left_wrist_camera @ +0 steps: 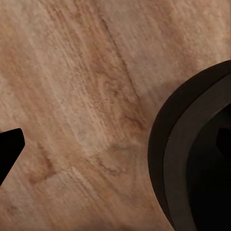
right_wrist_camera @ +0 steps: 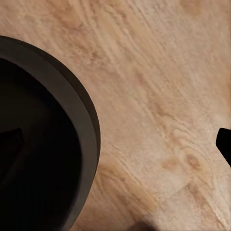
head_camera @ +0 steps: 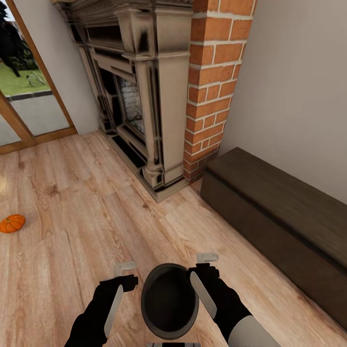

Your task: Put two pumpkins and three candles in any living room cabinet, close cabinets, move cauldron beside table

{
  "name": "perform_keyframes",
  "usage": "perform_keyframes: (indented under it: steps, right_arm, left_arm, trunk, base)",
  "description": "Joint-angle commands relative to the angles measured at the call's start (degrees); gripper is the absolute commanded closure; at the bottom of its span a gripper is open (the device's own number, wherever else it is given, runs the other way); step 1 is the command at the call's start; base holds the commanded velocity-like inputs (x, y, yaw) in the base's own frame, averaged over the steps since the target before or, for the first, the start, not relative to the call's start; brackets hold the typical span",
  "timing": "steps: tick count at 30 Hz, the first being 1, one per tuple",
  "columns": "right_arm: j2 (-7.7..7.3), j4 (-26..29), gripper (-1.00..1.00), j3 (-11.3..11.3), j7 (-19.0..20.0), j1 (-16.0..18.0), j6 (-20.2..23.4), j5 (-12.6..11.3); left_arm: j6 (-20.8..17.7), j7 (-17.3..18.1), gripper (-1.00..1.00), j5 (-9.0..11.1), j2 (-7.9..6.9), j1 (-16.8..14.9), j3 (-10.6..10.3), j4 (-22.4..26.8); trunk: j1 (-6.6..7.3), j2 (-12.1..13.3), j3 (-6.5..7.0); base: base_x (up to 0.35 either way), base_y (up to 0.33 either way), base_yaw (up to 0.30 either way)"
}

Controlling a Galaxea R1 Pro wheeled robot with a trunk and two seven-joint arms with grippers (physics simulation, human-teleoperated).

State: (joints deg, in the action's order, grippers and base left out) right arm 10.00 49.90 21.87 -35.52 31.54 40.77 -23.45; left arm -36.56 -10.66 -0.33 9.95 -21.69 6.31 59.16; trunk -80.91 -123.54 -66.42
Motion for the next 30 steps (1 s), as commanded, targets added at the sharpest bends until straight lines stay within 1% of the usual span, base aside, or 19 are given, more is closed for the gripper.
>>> perform_keyframes:
  steps: [1,12,15,19,20,22,25,27,30]
  right_arm:
    - [0.00,-0.03,-1.00,0.10,-0.53,0.07,0.09,-0.52]
    - [0.00,-1.92,-1.00,0.13,-0.45,0.19,0.09,-0.45]
    - [0.00,-2.92,-1.00,0.11,-0.43,0.19,-0.09,-0.55]
    - [0.00,-3.23,-1.00,0.13,-0.31,0.19,-1.84,-0.57]
    - [0.00,-3.26,-1.00,0.15,-0.21,0.19,-2.13,-0.56]
    - [0.00,-3.29,-1.00,0.16,-0.08,0.19,-2.42,-0.55]
    - [0.00,-3.31,-1.00,0.14,-0.01,0.19,-2.58,-0.28]
    - [0.00,-3.31,-1.00,0.17,0.01,0.19,-2.61,-0.22]
    - [0.00,-3.24,-1.00,0.16,0.01,0.19,-2.61,-0.20]
  left_arm:
    - [-0.27,-0.04,-1.00,0.06,0.05,-0.02,0.10,0.07]
    - [-0.27,0.10,-1.00,1.02,0.05,-0.02,0.05,-0.24]
    - [-0.43,0.09,-1.00,2.97,0.05,-0.02,-0.19,-0.20]
    - [-0.61,0.04,-1.00,5.60,0.05,-0.02,-1.57,-0.19]
    - [-0.66,0.03,-1.00,6.17,0.05,-0.02,-2.08,-0.11]
    - [-0.82,0.03,-1.00,7.00,0.05,-0.02,-3.54,0.28]
    - [-0.83,0.02,-1.00,7.58,0.05,-0.02,-6.29,0.86]
    - [-0.54,0.02,-1.00,7.70,0.05,-0.02,-7.06,1.04]
    - [-0.45,0.00,-1.00,7.71,0.05,-0.02,-7.46,1.11]
  trunk:
    - [-0.22,-0.44,-0.23]
    - [-2.63,-4.85,-2.20]
    - [-3.29,-6.05,-2.74]
    - [-4.17,-7.65,-3.46]
    - [-4.39,-8.06,-3.64]
    - [-4.39,-8.06,-3.64]
    - [-4.39,-8.06,-3.64]
    - [-4.39,-8.06,-3.64]
    - [-4.39,-8.06,-3.64]
  base:
    - [0.000,0.000,0.000]
    - [0.000,0.000,0.000]
    - [0.000,0.000,0.000]
    - [0.000,0.000,0.000]
    - [0.000,0.000,0.000]
    - [0.000,0.000,0.000]
    - [0.000,0.000,0.000]
    - [-0.033,0.000,0.000]
    - [-0.222,0.000,0.000]
